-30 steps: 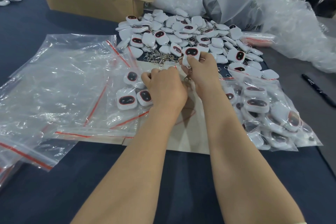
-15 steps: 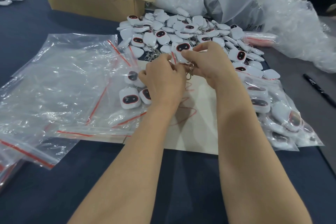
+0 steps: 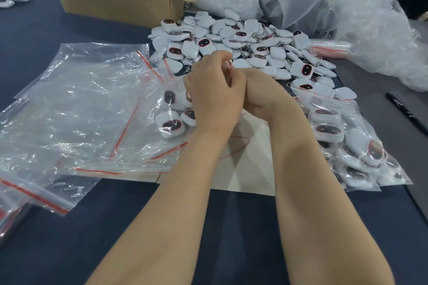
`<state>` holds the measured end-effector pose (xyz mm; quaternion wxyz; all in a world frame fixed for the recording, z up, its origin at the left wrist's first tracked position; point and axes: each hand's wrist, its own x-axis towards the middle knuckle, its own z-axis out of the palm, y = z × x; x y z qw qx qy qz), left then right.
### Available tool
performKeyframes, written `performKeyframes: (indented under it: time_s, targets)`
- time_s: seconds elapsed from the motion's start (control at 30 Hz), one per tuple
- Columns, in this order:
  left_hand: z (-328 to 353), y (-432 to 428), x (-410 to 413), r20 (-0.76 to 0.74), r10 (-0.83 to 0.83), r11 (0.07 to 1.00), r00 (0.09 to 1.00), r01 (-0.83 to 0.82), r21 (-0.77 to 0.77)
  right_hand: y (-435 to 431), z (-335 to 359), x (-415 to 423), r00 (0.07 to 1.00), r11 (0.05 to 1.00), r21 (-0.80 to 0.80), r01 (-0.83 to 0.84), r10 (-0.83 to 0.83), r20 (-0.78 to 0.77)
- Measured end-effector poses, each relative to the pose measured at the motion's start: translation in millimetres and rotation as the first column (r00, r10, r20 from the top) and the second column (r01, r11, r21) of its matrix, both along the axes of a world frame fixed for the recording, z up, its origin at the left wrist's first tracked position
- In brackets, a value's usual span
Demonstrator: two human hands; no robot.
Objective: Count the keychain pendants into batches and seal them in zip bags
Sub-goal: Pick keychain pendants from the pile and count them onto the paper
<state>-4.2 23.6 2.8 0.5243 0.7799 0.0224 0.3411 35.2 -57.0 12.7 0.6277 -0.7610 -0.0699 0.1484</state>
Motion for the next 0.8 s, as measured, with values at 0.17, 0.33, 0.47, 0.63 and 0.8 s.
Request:
performKeyframes:
  time_s: [0.17,0.33,0.47,0.63,0.8]
  targets:
    - [-5,-2,2,0.039,-0.019,1.000,0.999,0.018,0.021,-6,-1,1,0.973,0.902,-0.414,-0.120,0.189,0.130]
    - [-26,0,12,-0.129,-0.042,0.979,0.991,0.066,0.191,-6,-16,13,0.831,0.804,-0.305,0.510,-0.368,0.418]
    - [-41,-2,17,-0.326,0.024,0.830,0.945,0.163,0.534,-16,-35,18,0.795,0.551,-0.573,0.606,-0.401,0.456]
    - [-42,-3,17,-0.307,0.056,0.810,0.950,0.136,0.571,-13,-42,28,0.859,0.438,-0.743,0.507,-0.326,0.394]
    - [-42,-3,17,-0.308,0.066,0.804,0.949,0.132,0.580,-13,-45,39,0.887,0.394,-0.806,0.442,-0.324,0.328]
